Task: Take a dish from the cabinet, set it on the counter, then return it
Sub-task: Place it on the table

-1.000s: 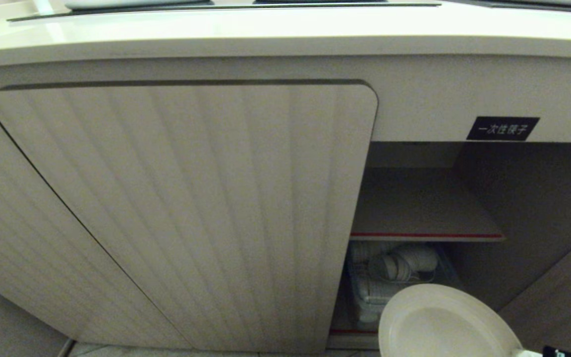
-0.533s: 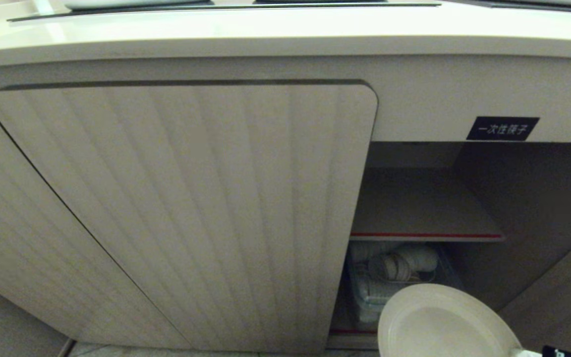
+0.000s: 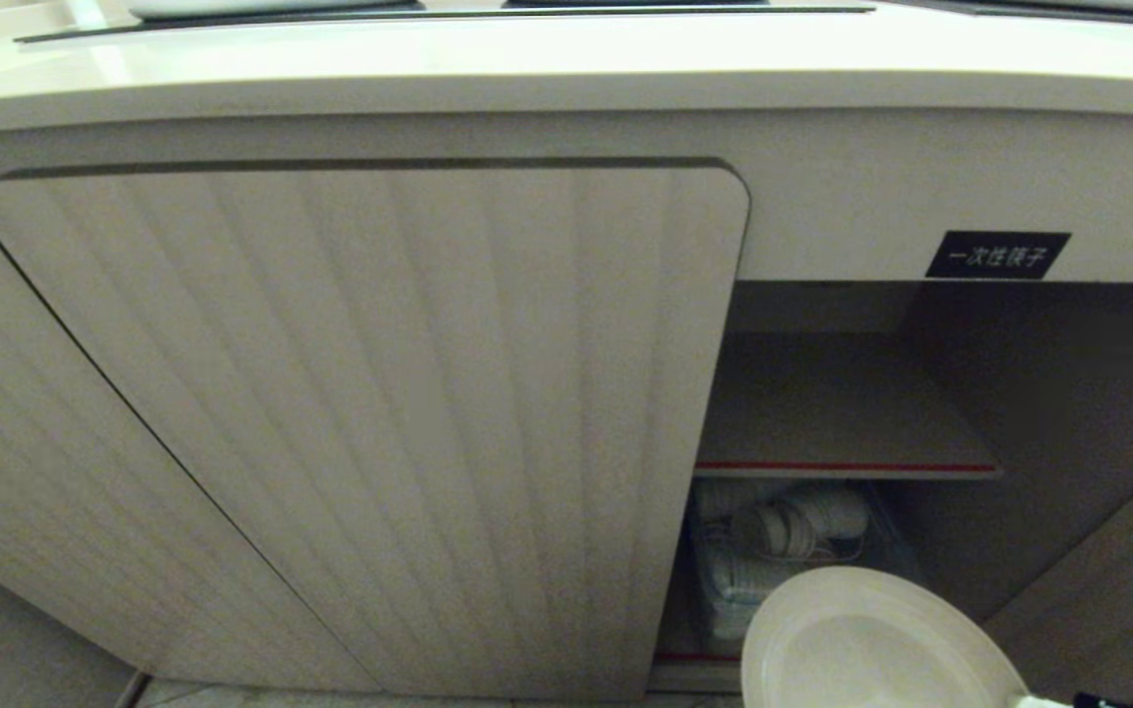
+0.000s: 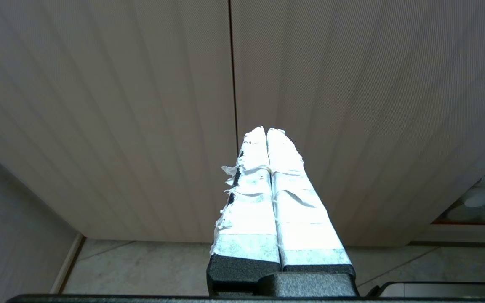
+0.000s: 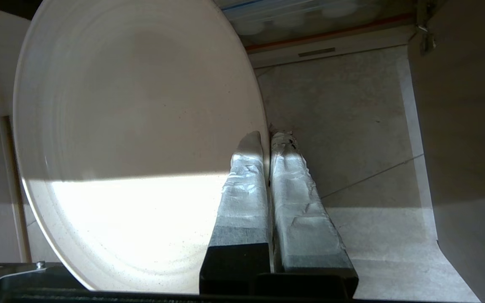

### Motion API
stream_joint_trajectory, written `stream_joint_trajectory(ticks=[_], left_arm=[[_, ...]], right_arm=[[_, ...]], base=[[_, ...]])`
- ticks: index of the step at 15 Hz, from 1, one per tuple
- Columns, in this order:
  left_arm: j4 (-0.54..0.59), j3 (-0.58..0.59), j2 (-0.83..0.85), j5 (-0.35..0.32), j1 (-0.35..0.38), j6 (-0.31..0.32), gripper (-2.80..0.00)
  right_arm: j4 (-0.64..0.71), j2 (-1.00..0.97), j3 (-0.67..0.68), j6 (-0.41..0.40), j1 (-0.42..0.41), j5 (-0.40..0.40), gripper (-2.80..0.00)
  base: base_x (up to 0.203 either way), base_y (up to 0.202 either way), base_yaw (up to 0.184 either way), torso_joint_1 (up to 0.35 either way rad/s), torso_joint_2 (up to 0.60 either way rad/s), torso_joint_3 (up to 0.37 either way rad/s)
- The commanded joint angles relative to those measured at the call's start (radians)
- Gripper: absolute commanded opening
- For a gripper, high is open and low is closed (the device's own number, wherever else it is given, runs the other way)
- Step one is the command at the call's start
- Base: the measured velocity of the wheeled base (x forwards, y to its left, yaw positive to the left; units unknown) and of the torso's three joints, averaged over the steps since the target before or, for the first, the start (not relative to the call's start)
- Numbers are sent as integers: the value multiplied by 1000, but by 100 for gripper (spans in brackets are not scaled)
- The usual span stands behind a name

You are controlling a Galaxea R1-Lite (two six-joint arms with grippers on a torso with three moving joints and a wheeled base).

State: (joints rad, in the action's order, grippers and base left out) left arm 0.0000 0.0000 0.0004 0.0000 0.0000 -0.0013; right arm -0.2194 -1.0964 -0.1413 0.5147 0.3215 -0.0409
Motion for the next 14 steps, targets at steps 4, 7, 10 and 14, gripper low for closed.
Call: stream_joint_trajectory(ticks=[4,7,10,14], left_arm=[[0,0,0,0,0,0,-280],[0,0,0,0,0,0,-280],[0,0,0,0,0,0,-280],[0,0,0,0,0,0,-280]], right_arm=[[-2,8,-1,4,23,-1,-280],[0,10,3,5,29,-1,-280],[0,15,2,5,31,1,-280],[-2,14,2,4,39,1,-280]], base=[[0,0,0,0,0,0],[0,0,0,0,0,0],[0,0,0,6,-36,-17],[0,0,0,73,-246,-250]])
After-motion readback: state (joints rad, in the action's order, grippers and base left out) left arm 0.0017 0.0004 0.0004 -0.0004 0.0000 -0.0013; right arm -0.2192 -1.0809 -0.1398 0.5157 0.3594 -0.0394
